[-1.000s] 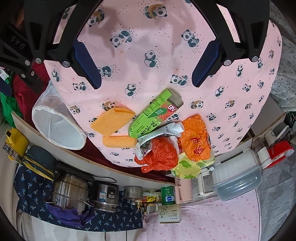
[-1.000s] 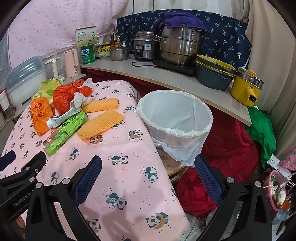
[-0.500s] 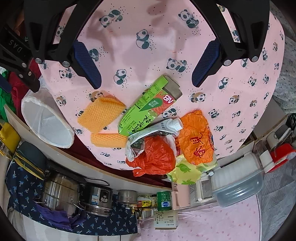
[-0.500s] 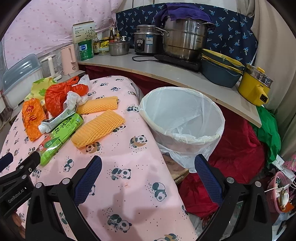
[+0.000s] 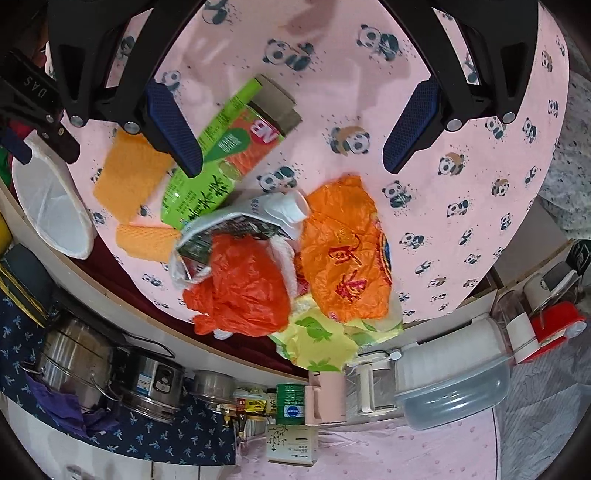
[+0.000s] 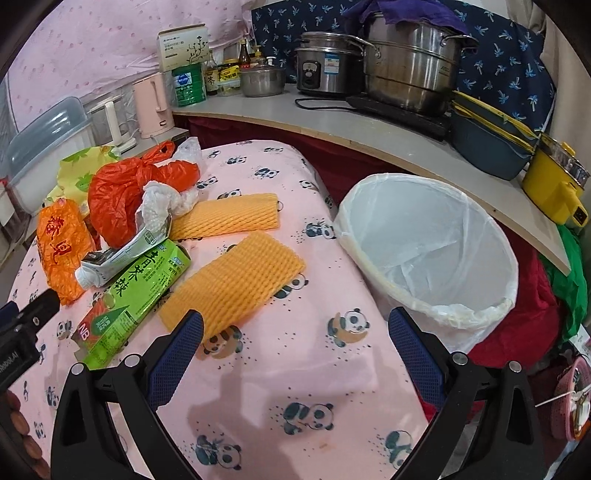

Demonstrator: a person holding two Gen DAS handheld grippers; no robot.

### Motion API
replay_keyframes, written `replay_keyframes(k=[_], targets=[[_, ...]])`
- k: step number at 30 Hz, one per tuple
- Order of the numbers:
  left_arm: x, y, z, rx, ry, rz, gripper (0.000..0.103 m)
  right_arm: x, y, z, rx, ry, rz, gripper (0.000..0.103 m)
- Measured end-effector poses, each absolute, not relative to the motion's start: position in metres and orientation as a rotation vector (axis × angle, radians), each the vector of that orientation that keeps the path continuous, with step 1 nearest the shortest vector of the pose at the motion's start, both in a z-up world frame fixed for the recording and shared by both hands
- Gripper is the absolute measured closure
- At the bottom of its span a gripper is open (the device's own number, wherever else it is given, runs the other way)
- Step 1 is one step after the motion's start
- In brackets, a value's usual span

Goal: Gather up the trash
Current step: 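Reach the right tool to the orange foam net and close on it, then carry the foam net with the right tool over the wastebasket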

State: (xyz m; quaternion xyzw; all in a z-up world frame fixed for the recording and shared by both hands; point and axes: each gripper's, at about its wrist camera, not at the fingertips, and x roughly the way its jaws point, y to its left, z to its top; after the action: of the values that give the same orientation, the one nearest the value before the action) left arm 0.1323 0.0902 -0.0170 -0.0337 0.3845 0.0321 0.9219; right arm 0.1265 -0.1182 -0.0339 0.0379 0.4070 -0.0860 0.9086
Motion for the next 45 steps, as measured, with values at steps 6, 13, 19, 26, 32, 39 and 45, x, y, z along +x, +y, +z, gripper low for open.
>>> replay_keyframes(k=[6, 13, 19, 26, 32, 39, 45], targets=[[0.165, 0.123, -0.023, -0.077, 0.787, 0.115, 0.010, 0.153, -0.102, -0.052, 0.094, 0.880, -0.144, 0.012], [0.198, 0.143, -0.037, -0.091, 0.805, 0.119, 0.026, 0.174, -0.097, -0.071, 0.110, 0.926, -0.135, 0.027], [0.211, 0.147, -0.044, -0.115, 0.833, 0.102, 0.065, 0.177, -0.096, -0.078, 0.160, 0.937, -0.098, 0.057], [0.206, 0.138, -0.042, -0.110, 0.831, 0.078, 0.089, 0.170, -0.092, -0.075, 0.177, 0.915, -0.075, 0.082], [0.192, 0.127, -0.026, -0.101, 0.793, 0.068, 0.095, 0.159, -0.093, -0.063, 0.179, 0.886, -0.067, 0.093], [0.174, 0.115, 0.000, -0.108, 0.745, 0.044, 0.095, 0.140, -0.105, -0.039, 0.191, 0.822, -0.083, 0.094], [0.161, 0.089, 0.020, -0.100, 0.716, -0.006, 0.095, 0.125, -0.121, -0.020, 0.212, 0.775, -0.110, 0.094]])
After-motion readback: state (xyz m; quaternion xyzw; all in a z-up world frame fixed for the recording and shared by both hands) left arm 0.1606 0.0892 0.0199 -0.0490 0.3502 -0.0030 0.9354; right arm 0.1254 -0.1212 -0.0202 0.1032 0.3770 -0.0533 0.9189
